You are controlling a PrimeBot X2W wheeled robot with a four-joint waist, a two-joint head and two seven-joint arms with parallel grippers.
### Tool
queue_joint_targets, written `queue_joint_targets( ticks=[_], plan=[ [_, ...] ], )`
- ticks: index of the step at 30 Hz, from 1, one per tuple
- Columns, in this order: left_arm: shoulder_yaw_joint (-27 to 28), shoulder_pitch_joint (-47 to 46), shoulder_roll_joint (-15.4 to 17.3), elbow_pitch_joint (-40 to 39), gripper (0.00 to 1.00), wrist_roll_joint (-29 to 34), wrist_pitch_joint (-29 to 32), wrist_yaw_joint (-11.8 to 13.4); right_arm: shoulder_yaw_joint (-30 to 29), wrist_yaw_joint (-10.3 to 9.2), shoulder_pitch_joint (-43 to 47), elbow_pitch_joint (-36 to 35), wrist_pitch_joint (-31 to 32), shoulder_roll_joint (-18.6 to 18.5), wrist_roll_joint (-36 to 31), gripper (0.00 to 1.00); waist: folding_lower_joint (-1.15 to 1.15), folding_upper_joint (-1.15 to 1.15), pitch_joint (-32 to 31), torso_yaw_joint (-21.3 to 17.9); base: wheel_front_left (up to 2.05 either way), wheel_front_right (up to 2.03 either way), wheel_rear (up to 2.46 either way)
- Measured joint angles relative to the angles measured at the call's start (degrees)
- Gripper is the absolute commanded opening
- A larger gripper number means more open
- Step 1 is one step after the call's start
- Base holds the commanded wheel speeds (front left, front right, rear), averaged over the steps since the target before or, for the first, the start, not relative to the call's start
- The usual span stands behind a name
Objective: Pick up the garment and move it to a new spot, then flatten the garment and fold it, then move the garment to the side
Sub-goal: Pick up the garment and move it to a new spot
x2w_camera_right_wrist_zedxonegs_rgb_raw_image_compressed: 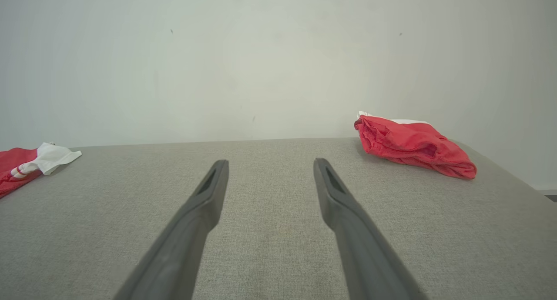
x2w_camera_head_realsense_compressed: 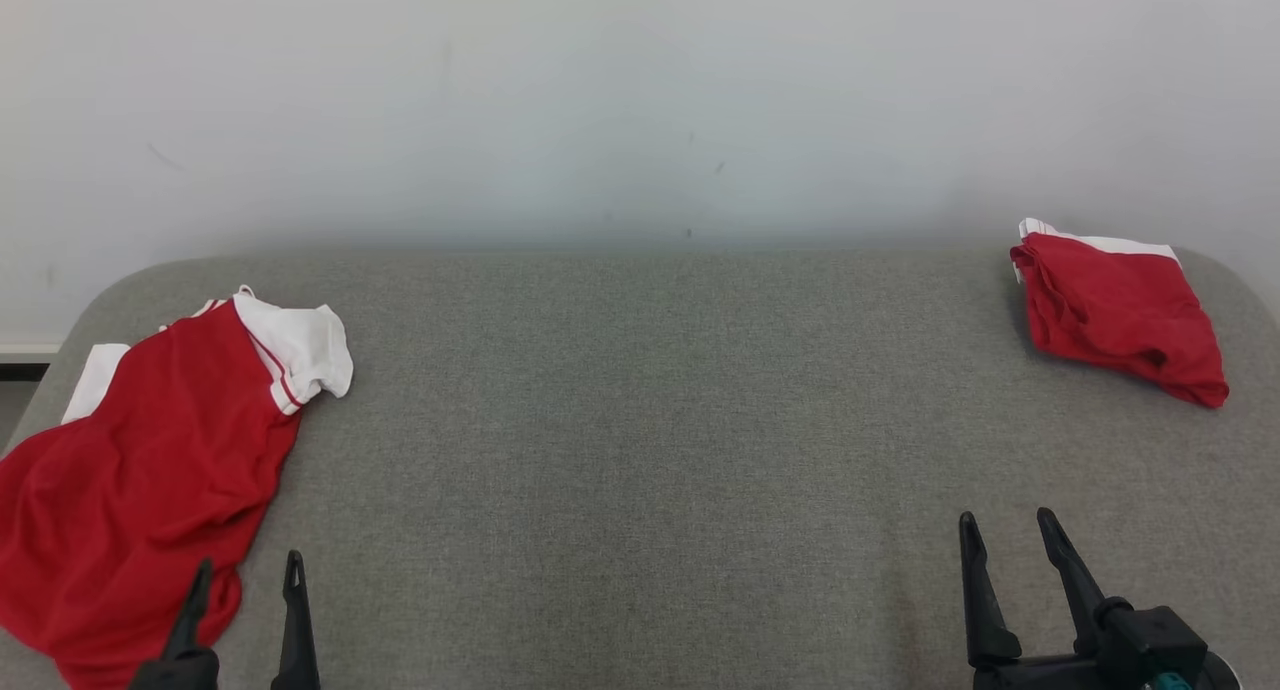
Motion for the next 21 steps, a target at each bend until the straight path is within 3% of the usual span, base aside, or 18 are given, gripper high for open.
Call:
queue_joint_targets(
  ticks=[21],
  plan=[
    [-0.8, 0.3, 0.6, -1.4, 1.0, -1.6, 2.2, 0.5, -1.0, 0.0, 1.4, -2.3, 2.4, 0.1, 0.3, 1.0, 0.0, 0.0, 0.1, 1.6, 0.0, 0.0, 0.0]
  ],
)
